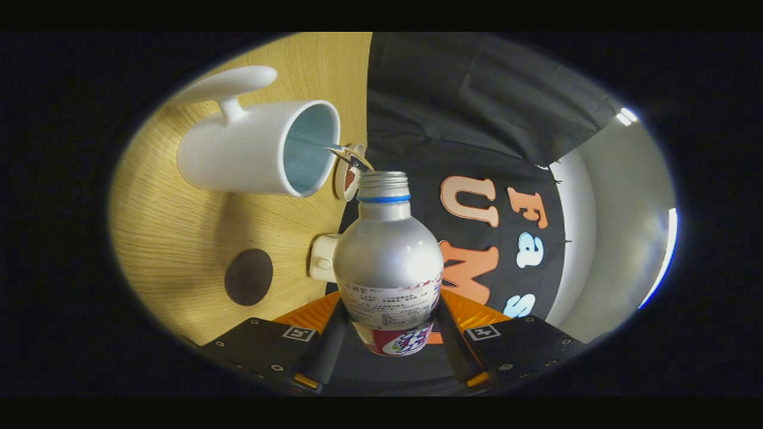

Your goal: Take the bottle from table, then pour the juice into the cup, finally place the bottle on the coaster

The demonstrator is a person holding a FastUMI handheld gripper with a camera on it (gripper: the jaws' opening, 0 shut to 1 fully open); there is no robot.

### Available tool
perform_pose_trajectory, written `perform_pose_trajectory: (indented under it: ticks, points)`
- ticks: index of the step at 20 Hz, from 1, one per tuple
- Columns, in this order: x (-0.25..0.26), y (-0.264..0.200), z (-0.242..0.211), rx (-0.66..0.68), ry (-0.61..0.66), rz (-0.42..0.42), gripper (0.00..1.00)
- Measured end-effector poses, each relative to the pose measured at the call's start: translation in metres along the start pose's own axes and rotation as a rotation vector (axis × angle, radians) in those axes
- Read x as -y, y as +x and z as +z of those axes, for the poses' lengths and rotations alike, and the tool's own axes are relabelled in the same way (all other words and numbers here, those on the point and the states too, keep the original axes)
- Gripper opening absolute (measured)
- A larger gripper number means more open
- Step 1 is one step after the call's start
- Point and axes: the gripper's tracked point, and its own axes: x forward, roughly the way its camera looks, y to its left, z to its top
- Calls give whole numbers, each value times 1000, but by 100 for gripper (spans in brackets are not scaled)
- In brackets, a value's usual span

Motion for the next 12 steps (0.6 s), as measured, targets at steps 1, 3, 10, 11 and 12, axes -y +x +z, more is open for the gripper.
perform_pose_trajectory:
  ticks: [1,3,10,11,12]
  points:
    - [1,2,-1,-1,-4,0,76]
    - [1,1,0,2,-12,8,76]
    - [2,-1,1,6,-51,-1,76]
    - [2,-1,-1,7,-60,-1,76]
    - [2,-1,-1,7,-65,-2,76]
